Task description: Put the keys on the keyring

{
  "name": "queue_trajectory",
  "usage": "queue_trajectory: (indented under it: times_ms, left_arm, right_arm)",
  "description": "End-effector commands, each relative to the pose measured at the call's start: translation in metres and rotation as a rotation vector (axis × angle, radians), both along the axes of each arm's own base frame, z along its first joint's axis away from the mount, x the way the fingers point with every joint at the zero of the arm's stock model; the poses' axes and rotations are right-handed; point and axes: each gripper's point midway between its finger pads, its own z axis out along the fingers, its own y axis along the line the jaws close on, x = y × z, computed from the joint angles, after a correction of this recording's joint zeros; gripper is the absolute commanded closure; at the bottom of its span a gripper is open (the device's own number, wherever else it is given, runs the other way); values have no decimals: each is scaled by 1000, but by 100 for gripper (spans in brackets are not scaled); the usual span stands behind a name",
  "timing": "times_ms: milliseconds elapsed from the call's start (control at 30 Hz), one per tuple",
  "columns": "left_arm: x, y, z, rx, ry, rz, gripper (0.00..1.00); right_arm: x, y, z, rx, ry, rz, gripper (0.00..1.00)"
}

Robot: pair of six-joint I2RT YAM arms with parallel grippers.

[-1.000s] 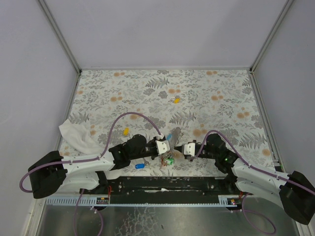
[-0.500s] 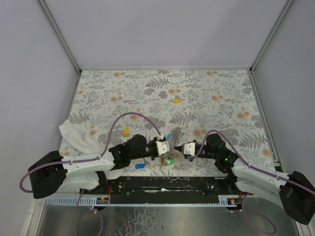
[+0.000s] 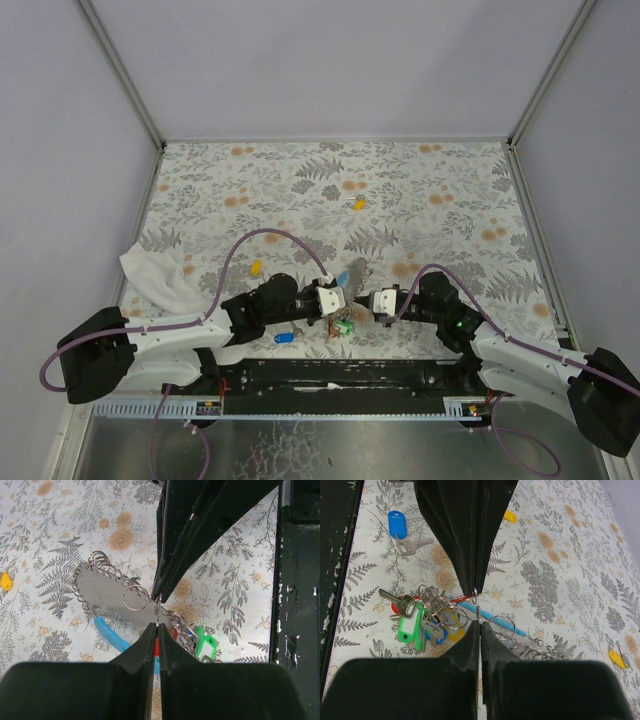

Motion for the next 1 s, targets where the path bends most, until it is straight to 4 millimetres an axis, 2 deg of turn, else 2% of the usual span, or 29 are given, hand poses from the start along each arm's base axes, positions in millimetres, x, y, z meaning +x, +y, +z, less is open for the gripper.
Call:
queue_trajectory:
  times_ms: [0, 967]
  left_arm:
    - [5, -8, 22, -58, -60, -5, 100]
    - [4, -14, 22, -62, -56, -20, 100]
  right_arm:
    - [4, 12, 34, 76, -66, 25, 100]
    - [1, 14, 36, 86, -65, 48, 100]
